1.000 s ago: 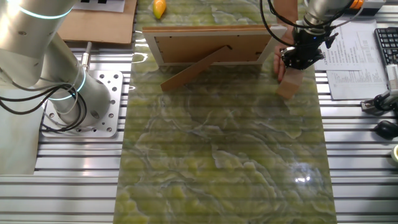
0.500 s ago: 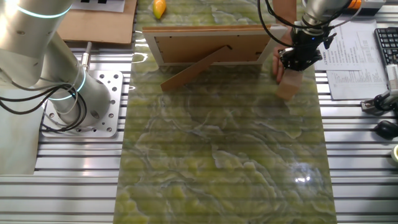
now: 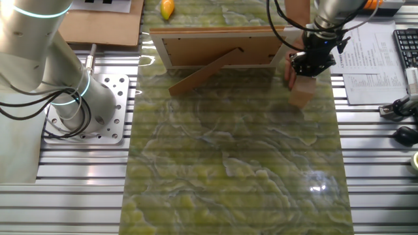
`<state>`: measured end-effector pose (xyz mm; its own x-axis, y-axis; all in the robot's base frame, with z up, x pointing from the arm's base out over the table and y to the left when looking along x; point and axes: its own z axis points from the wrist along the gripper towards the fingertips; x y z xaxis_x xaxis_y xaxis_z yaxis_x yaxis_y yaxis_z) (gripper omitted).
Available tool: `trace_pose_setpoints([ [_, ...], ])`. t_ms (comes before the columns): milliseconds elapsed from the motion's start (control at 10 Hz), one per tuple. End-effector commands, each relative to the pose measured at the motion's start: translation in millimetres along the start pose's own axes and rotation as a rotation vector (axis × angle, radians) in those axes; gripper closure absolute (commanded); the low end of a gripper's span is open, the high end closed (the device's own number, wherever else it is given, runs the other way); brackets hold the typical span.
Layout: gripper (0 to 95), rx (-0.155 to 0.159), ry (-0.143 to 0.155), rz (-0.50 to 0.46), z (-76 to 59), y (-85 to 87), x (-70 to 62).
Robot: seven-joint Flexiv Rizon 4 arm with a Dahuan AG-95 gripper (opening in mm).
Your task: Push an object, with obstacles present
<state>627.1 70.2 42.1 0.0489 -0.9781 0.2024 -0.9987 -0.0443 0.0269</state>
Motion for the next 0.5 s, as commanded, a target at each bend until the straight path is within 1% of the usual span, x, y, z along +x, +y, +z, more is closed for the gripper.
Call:
trace_pose_setpoints([
  [100, 95.0, 0.001, -0.001, 0.004, 0.8, 1.9, 0.9],
  [500, 95.0, 0.003, 0.004, 0.009, 0.8, 7.9, 4.8],
])
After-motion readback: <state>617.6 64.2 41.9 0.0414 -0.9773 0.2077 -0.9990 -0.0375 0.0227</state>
